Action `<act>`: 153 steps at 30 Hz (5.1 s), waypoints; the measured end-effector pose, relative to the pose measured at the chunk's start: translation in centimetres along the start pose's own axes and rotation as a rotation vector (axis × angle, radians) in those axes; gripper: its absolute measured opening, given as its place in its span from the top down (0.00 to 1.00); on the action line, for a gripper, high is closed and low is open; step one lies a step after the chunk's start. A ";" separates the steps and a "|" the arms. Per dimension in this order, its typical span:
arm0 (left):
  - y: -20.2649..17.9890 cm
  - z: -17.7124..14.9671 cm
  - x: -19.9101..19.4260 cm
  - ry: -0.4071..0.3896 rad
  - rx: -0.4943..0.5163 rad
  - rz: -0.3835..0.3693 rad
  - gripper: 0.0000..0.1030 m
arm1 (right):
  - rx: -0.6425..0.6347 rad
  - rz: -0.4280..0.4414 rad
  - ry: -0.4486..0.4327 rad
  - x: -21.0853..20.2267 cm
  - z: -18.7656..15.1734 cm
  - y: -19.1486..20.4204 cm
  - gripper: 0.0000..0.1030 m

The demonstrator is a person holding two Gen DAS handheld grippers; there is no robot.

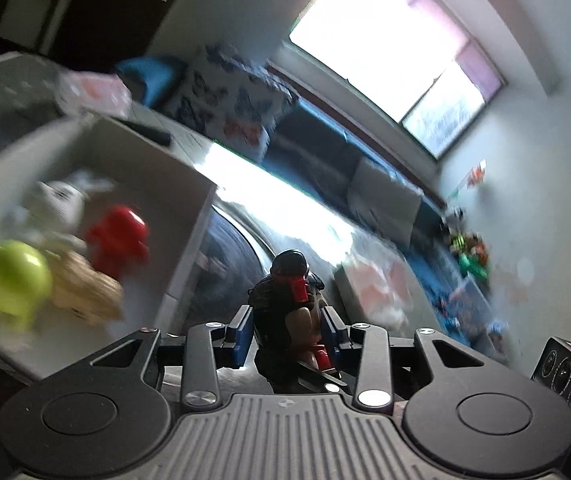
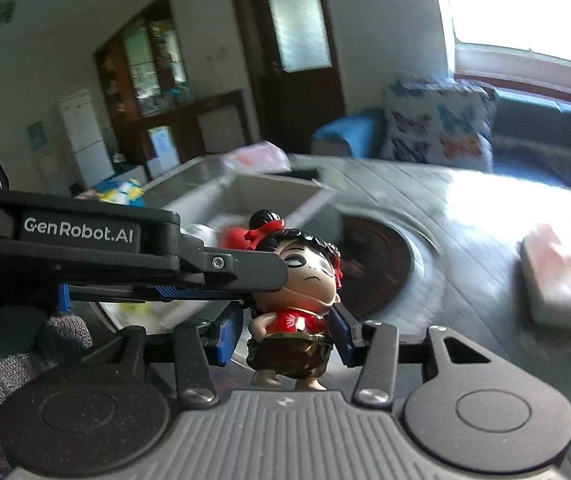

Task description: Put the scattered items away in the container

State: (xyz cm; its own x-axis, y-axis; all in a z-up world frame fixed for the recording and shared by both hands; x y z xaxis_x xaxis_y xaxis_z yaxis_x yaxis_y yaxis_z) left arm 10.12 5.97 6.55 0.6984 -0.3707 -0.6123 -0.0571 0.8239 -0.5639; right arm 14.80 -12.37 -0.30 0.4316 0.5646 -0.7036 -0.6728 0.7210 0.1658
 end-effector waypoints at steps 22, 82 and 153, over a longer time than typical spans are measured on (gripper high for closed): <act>10.3 1.7 -3.5 0.018 -0.192 0.154 0.62 | -0.146 0.184 0.162 8.8 3.9 9.3 0.57; 6.0 -5.2 -8.8 -0.038 0.060 0.361 0.63 | -0.104 0.135 -0.020 2.1 -1.9 9.9 0.02; 8.8 -8.0 -6.5 -0.005 0.098 0.601 0.63 | -0.034 0.015 0.055 5.4 -5.5 11.4 0.00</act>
State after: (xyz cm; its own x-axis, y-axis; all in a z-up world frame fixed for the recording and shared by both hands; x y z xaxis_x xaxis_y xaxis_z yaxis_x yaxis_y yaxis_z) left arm -0.67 12.19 1.16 0.5673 0.1732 -0.8051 -0.3763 0.9241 -0.0664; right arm 6.14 -3.33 -6.05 0.3885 0.5514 -0.7383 -0.6993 0.6982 0.1534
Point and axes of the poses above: each gripper's, at about its wrist camera, not at the fingertips, and x roughly the way its jaws point, y to its left, z to its top, the point moved 1 cm from there along x, roughly the way its jaws point, and after that the axes turned 12 degrees about y, right-handed, at the moved point
